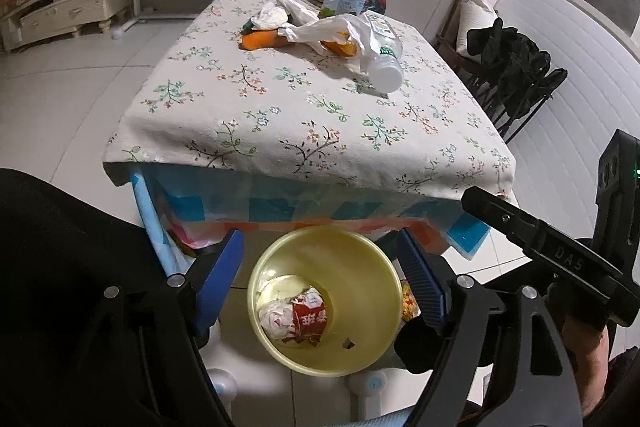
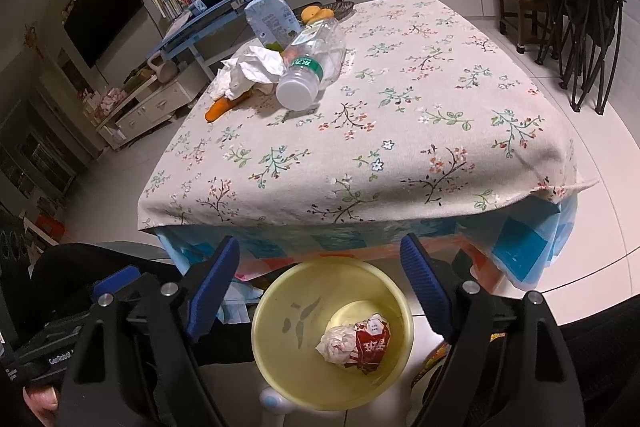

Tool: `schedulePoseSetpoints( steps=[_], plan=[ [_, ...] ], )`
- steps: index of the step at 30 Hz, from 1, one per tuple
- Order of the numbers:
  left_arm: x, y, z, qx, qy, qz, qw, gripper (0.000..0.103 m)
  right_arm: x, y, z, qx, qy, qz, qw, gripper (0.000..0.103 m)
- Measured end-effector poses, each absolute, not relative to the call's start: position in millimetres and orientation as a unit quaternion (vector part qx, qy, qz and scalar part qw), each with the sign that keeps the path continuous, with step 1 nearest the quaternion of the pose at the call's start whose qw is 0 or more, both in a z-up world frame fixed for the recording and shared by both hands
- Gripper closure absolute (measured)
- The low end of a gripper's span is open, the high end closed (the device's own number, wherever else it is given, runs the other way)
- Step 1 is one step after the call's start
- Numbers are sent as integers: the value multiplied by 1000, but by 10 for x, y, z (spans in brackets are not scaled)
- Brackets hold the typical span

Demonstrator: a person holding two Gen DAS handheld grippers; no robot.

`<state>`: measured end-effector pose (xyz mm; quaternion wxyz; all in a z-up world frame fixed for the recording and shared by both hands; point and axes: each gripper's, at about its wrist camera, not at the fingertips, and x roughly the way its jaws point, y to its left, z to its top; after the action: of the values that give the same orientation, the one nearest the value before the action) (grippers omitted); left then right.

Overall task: Collect trash
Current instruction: 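Move both grippers back toward the remaining trash on the table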

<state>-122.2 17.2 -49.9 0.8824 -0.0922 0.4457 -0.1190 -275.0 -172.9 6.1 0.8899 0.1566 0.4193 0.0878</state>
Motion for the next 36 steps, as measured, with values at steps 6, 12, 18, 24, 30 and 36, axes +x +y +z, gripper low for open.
schedulePoseSetpoints(
  steps=[6,12,18,24,30,36],
  plan=[
    [-1194,123,-330,-64,414,-109,902,22,-2705,-1744,147,168,409,93,892,23],
    [-1067,76,-154,-36,385,-111,915,16,-2615,-1716,240,168,400,101,895,20],
    [-809,118,-62,-32,377,-104,920,16,-2421,-1783,309,174,395,99,897,19],
    [-557,105,-14,-27,376,-104,920,15,-2178,-1878,349,184,394,94,896,19],
    [-361,42,1,-16,377,-112,919,15,-1920,-1909,423,186,388,92,898,18],
    [-200,18,-21,-11,380,-115,918,13,-1573,-1893,530,184,380,91,902,17]
  ],
)
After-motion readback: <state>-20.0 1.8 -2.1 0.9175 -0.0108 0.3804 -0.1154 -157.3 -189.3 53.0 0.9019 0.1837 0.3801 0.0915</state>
